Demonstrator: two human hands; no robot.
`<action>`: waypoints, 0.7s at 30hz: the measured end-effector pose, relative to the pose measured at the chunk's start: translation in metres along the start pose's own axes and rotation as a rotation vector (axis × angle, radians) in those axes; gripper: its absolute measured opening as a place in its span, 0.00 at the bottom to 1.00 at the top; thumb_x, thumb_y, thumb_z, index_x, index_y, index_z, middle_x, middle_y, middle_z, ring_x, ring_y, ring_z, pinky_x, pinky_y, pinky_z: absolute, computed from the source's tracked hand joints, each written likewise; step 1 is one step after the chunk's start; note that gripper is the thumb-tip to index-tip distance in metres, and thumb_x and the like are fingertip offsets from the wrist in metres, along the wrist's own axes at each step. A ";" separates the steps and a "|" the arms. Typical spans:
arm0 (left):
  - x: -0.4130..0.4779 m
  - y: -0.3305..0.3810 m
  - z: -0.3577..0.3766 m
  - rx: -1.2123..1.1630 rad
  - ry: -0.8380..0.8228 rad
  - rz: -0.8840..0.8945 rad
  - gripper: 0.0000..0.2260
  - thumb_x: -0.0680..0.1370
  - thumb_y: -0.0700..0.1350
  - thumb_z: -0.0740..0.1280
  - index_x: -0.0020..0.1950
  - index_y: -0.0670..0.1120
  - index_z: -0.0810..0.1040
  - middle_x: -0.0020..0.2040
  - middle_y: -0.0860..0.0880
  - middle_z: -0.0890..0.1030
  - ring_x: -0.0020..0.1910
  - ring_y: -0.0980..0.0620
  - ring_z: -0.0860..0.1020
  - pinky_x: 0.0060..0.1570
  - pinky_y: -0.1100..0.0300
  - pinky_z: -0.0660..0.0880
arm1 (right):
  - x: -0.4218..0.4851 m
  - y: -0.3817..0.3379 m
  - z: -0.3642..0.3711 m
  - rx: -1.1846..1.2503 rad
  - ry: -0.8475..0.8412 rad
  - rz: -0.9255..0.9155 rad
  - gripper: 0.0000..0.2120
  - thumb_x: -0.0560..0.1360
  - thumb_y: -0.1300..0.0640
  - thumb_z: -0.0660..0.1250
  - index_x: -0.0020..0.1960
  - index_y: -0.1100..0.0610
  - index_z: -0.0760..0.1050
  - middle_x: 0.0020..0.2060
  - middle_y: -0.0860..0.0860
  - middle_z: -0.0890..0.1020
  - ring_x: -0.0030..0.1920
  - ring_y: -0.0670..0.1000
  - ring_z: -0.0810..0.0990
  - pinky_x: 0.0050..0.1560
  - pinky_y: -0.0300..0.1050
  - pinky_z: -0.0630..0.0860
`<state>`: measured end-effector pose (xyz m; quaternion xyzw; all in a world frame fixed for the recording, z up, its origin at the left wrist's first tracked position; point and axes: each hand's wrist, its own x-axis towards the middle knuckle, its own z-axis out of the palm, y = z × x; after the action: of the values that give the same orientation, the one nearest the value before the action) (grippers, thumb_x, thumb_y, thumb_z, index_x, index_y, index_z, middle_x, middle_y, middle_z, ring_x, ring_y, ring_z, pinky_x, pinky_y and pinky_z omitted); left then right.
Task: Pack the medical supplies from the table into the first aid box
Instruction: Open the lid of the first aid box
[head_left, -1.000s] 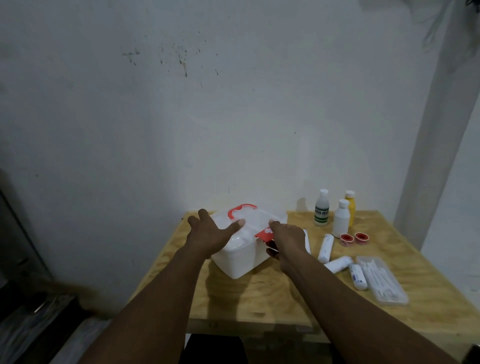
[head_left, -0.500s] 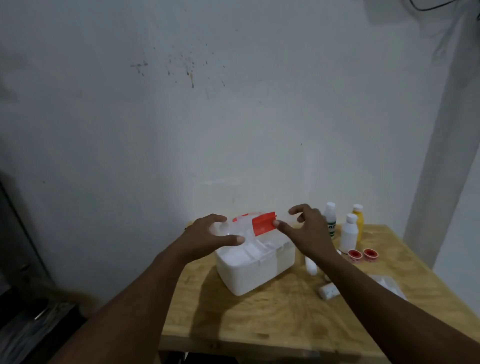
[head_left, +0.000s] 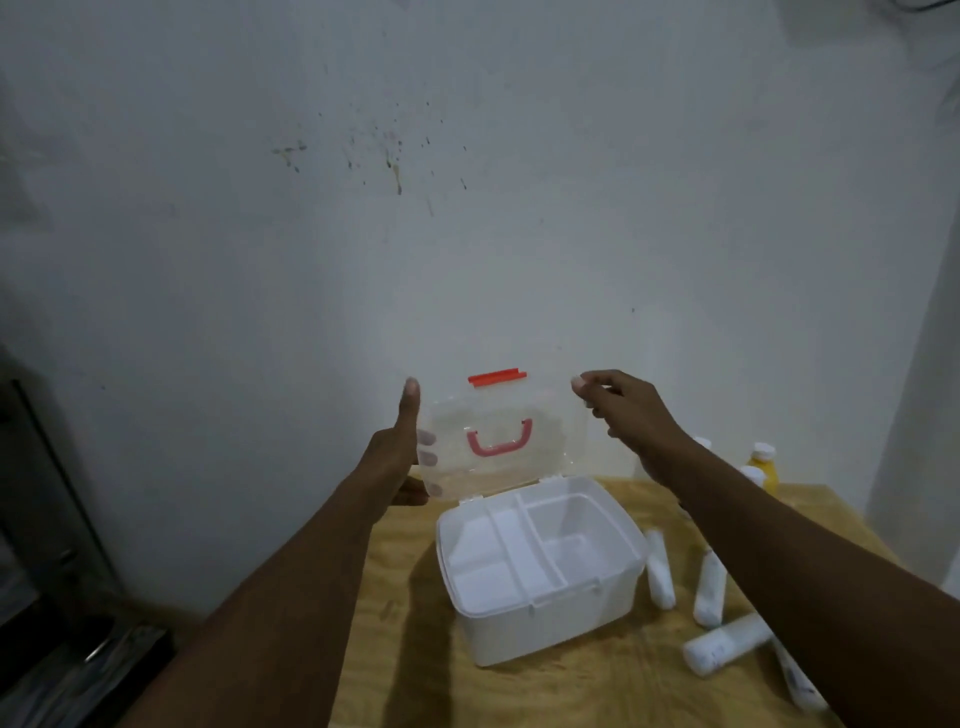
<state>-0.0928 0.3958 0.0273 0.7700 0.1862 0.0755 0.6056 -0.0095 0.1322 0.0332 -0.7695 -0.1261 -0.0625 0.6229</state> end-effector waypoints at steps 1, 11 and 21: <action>0.007 0.000 0.001 -0.002 0.000 -0.021 0.53 0.56 0.86 0.46 0.56 0.45 0.79 0.57 0.39 0.83 0.55 0.36 0.83 0.61 0.39 0.79 | 0.007 0.001 0.002 0.012 -0.005 0.021 0.19 0.76 0.45 0.69 0.62 0.53 0.78 0.54 0.52 0.81 0.55 0.51 0.79 0.51 0.44 0.72; 0.063 -0.059 0.018 -0.030 -0.010 -0.173 0.55 0.54 0.85 0.59 0.64 0.44 0.78 0.49 0.42 0.88 0.55 0.38 0.83 0.66 0.40 0.75 | 0.039 0.066 0.026 0.118 -0.088 0.311 0.19 0.72 0.46 0.72 0.60 0.52 0.78 0.58 0.50 0.81 0.58 0.53 0.80 0.62 0.58 0.76; 0.043 -0.077 0.028 0.060 -0.125 -0.256 0.37 0.76 0.70 0.62 0.69 0.40 0.73 0.54 0.41 0.83 0.50 0.40 0.83 0.42 0.52 0.80 | 0.016 0.079 0.024 0.033 -0.127 0.446 0.20 0.74 0.47 0.71 0.60 0.58 0.78 0.54 0.55 0.82 0.47 0.53 0.82 0.46 0.48 0.79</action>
<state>-0.0589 0.4019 -0.0588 0.7611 0.2468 -0.0561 0.5972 0.0259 0.1427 -0.0423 -0.7705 0.0070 0.1275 0.6245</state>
